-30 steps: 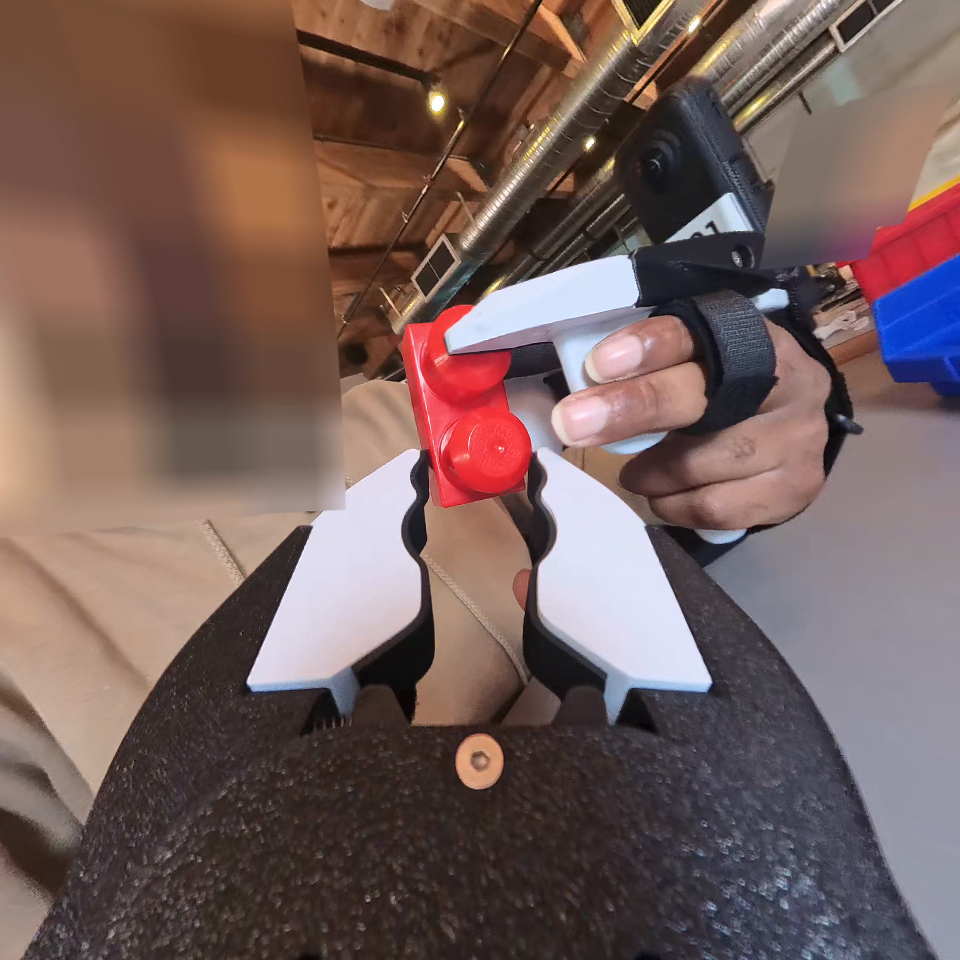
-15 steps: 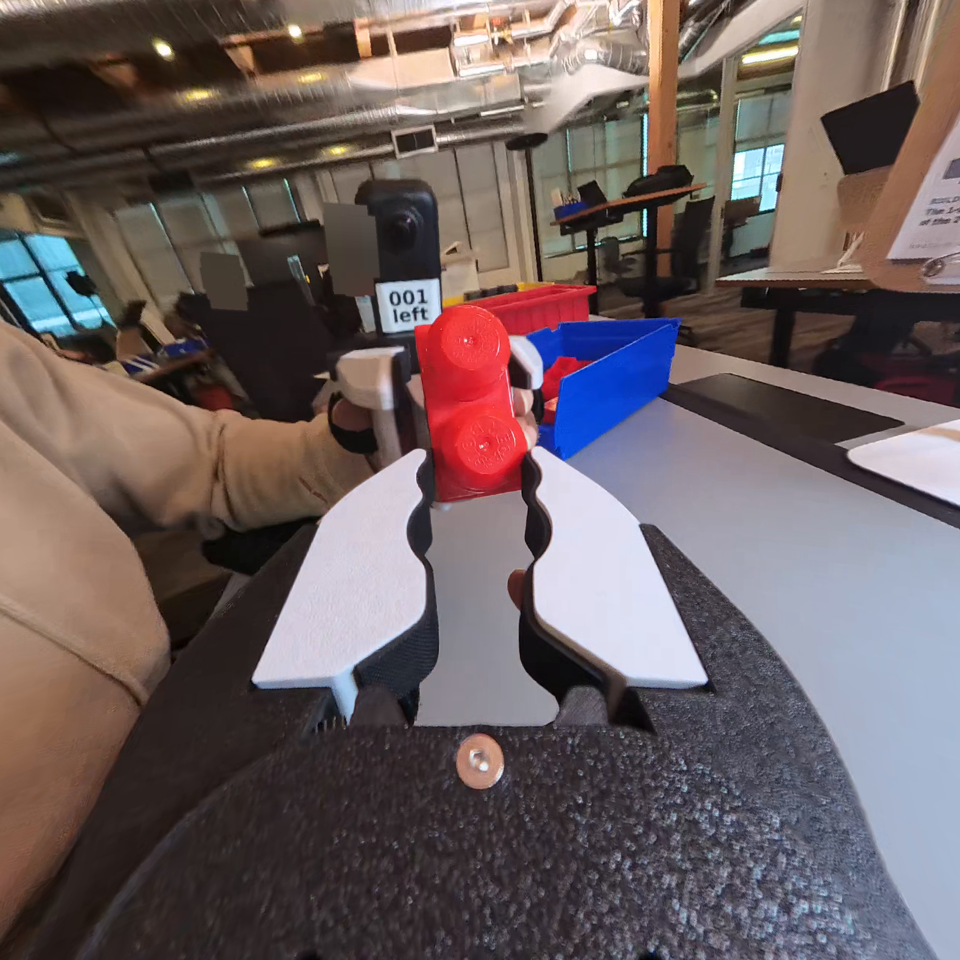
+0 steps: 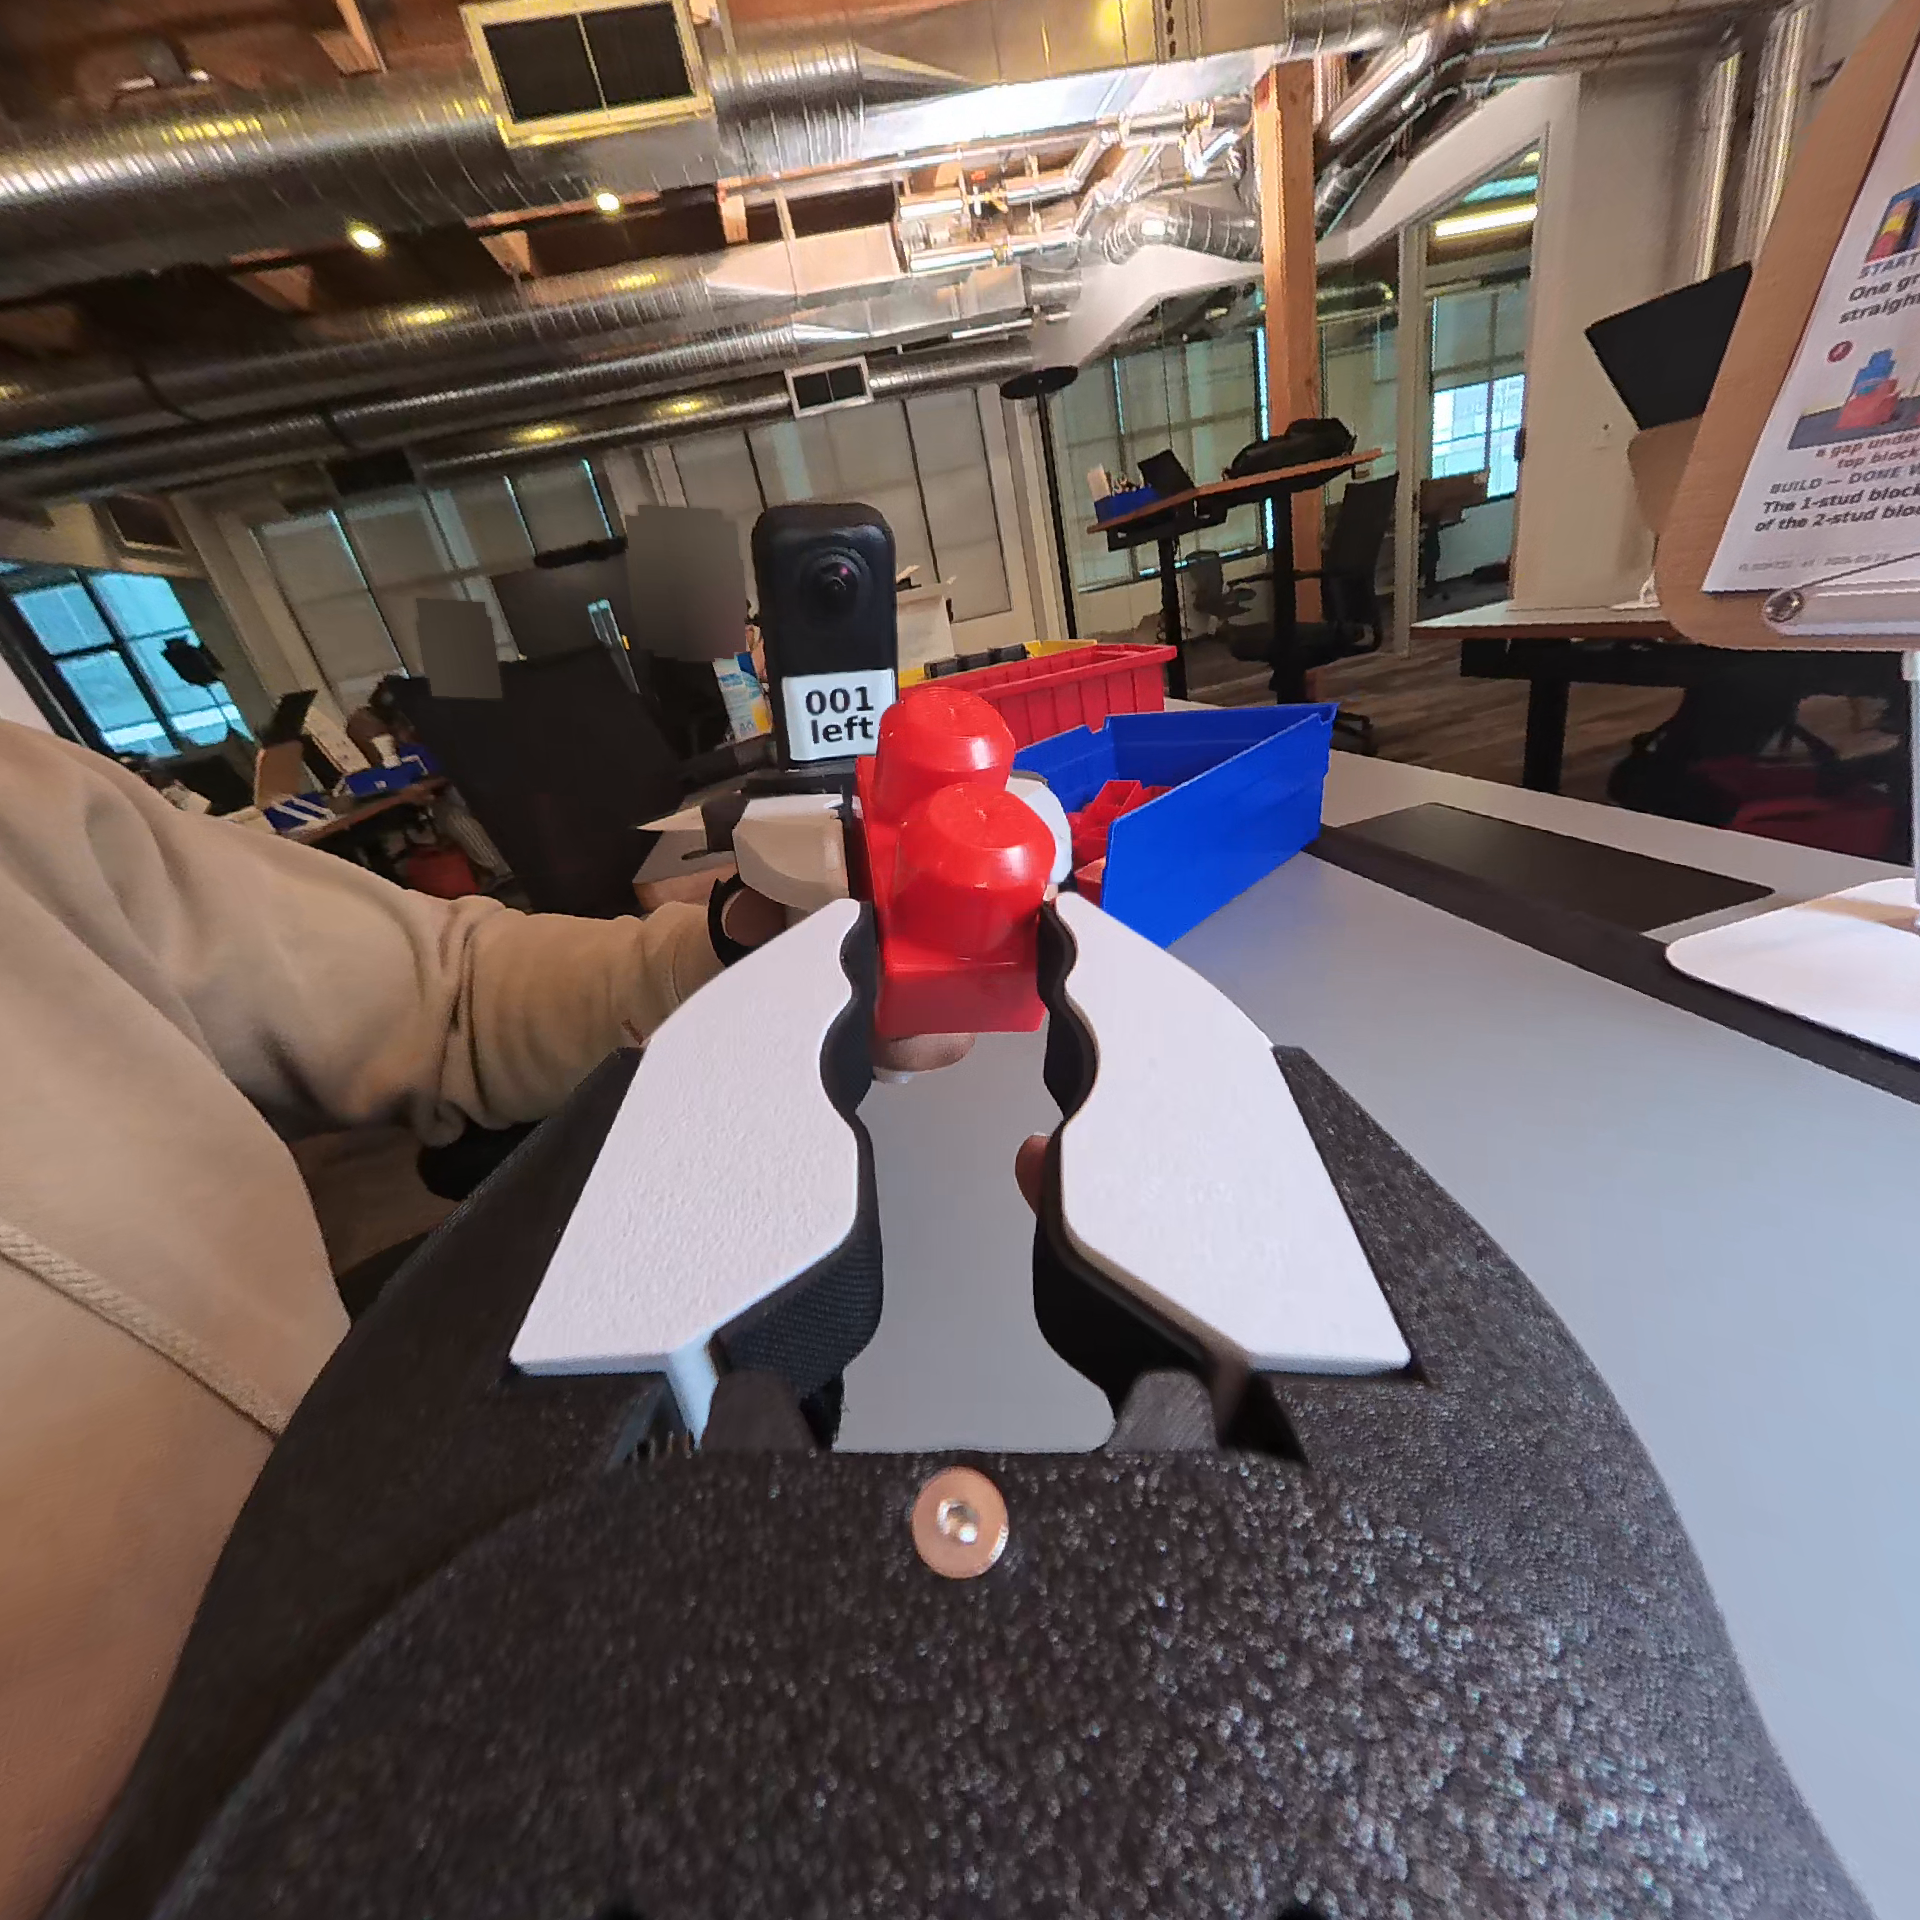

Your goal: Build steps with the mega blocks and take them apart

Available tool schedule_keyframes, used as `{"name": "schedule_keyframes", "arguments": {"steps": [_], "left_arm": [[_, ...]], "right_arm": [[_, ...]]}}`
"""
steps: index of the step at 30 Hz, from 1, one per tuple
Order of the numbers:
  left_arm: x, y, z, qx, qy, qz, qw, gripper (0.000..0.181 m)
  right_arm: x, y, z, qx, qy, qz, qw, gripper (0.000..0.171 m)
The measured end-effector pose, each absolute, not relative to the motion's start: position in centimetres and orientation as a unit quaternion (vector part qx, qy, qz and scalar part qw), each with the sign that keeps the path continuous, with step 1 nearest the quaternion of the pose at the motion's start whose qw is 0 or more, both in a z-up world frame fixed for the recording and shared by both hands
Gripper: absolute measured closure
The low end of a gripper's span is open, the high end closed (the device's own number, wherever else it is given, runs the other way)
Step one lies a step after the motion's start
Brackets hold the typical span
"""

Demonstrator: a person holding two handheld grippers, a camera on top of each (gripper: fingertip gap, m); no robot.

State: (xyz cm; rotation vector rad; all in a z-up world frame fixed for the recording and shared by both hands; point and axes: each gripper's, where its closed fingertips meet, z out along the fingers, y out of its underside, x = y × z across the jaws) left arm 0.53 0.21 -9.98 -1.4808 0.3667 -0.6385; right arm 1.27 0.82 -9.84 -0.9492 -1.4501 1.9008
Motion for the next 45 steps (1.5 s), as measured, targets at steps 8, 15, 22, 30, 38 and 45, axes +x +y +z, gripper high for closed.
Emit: {"name": "schedule_keyframes", "arguments": {"steps": [8,15,22,30,38,45], "left_arm": [[0.7,0.1,-9.9,-0.660,0.158,-0.304,0.669,0.143],[0.6,-0.5,-9.9,-0.663,0.187,-0.291,0.664,0.144],[-3.4,-1.0,-14.9,-0.776,0.269,-0.131,0.555,0.144],[-2.5,-0.6,-20.0,-0.822,0.273,-0.156,0.475,0.144],[-0.4,-0.1,-19.2,-0.825,0.265,-0.167,0.470,0.144],[0.1,-0.2,-18.5,-0.819,0.250,-0.190,0.481,0.145]], "right_arm": [[1.8,0.6,-9.0,-0.298,-0.561,0.661,0.400,0.141],[2.0,0.2,-9.6,-0.286,-0.609,0.621,0.401,0.140],[4.3,9.8,-15.1,-0.430,-0.761,0.380,0.301,0.118],[3.7,11.4,-25.5,-0.456,-0.837,0.222,0.203,0.135],[1.7,3.8,-11.4,-0.349,-0.669,0.588,0.291,0.135],[0.7,0.6,-15.9,-0.341,-0.721,0.546,0.257,0.135]]}}
